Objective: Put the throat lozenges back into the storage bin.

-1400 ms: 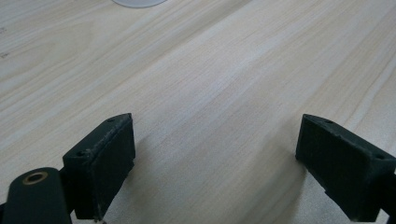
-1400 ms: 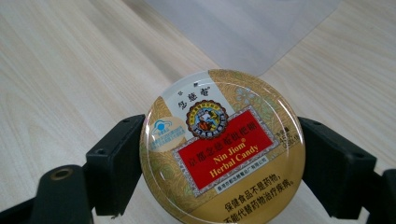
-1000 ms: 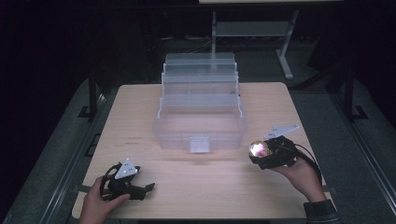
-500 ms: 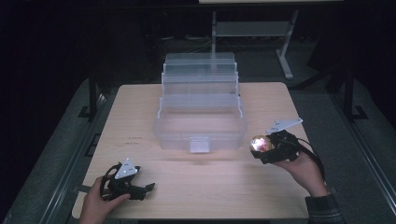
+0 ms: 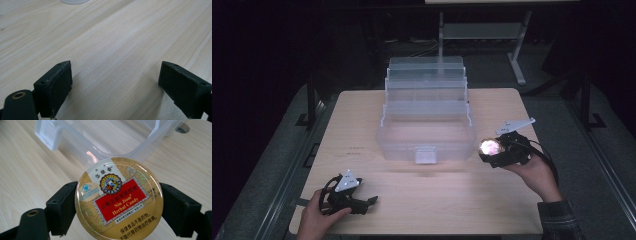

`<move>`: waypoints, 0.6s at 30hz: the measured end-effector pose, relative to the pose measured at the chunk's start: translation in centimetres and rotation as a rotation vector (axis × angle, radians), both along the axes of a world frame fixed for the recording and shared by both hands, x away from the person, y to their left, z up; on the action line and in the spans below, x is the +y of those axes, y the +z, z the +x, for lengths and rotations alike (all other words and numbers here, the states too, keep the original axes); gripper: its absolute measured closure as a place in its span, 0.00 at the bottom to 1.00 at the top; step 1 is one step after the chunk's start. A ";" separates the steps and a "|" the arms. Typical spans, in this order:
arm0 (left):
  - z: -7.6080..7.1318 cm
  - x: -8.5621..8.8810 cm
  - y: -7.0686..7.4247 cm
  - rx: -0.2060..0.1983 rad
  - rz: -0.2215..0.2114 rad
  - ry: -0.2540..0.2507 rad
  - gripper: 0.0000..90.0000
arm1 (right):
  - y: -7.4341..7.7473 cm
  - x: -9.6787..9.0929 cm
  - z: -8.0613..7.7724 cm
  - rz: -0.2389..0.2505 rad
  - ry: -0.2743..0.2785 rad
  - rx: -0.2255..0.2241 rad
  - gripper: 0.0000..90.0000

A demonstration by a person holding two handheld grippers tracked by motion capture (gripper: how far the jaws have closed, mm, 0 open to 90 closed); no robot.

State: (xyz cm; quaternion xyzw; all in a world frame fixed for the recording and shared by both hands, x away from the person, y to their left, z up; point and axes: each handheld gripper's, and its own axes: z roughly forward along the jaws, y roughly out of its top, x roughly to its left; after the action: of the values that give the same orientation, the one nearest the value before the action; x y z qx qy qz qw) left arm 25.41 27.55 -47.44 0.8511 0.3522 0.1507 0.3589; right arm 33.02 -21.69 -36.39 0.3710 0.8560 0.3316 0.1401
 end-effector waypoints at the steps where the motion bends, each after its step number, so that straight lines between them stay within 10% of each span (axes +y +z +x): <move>1: 0.0 0.0 0.0 0.000 0.000 0.000 0.12 | 0.0 0.0 0.0 0.000 0.000 0.000 0.22; 18: 0.0 0.0 0.0 0.000 0.000 0.000 0.12 | 1.6 1.1 2.1 0.013 0.012 -0.009 0.22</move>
State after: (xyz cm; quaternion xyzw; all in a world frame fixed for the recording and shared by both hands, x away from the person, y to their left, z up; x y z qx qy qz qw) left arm 25.41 27.55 -47.45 0.8511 0.3522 0.1507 0.3590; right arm 35.15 -20.56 -34.81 0.3651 0.8554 0.3398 0.1395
